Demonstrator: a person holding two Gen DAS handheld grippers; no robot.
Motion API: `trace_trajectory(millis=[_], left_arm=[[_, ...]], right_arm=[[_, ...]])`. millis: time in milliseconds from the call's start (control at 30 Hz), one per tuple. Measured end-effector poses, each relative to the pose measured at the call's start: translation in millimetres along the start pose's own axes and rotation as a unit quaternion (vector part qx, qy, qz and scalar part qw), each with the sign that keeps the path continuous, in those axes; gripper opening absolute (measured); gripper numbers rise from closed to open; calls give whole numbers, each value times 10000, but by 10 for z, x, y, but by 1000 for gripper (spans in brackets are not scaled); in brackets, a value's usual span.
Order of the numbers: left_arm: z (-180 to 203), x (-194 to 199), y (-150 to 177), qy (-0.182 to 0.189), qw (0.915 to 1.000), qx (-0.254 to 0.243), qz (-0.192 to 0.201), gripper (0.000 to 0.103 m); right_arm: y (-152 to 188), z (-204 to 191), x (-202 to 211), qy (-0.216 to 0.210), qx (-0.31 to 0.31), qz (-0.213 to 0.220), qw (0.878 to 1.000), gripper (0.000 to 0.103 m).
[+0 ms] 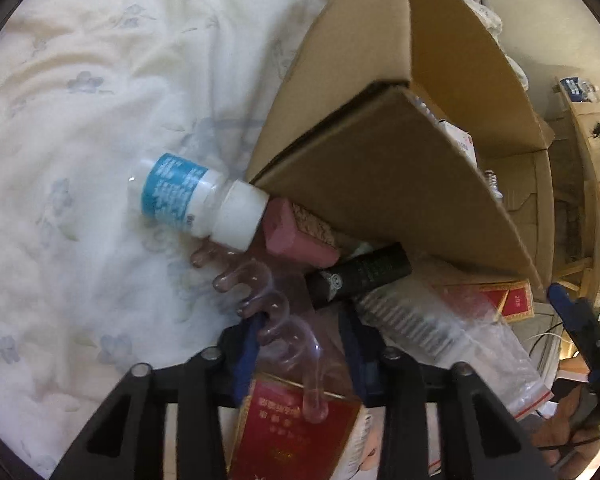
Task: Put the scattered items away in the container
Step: 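Grasp the pink translucent item with the left gripper while the right grasps the red box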
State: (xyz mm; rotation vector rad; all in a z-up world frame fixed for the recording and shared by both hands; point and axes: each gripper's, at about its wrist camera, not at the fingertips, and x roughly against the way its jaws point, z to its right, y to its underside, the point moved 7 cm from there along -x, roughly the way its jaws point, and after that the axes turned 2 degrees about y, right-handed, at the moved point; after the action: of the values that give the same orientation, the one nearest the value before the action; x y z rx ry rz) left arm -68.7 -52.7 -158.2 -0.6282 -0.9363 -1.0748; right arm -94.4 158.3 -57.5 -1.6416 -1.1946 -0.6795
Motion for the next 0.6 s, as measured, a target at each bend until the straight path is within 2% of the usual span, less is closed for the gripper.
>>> trace_trajectory(millis=[67, 133, 233, 367, 433, 600], left_arm=[[-20, 38, 17, 23, 10000, 13, 24, 26], [-56, 132, 29, 81, 9999, 51, 118, 20], [-113, 260, 50, 163, 9995, 72, 241, 17], [-139, 397, 84, 220, 9991, -24, 372, 17], [-122, 463, 120, 212, 9987, -138, 432, 17], [-43, 657, 215, 239, 9967, -449, 627, 17]], right_arm=[[9, -2, 35, -454, -353, -71, 9983, 69], [51, -38, 34, -700, -477, -214, 9962, 69], [176, -156, -65, -1039, -514, -653, 9911, 69], [280, -179, -355, -1022, -731, -991, 9871, 69], [281, -187, -459, -1067, -895, -1025, 9849, 69], [225, -181, -681, -868, -1060, -1022, 9853, 70]])
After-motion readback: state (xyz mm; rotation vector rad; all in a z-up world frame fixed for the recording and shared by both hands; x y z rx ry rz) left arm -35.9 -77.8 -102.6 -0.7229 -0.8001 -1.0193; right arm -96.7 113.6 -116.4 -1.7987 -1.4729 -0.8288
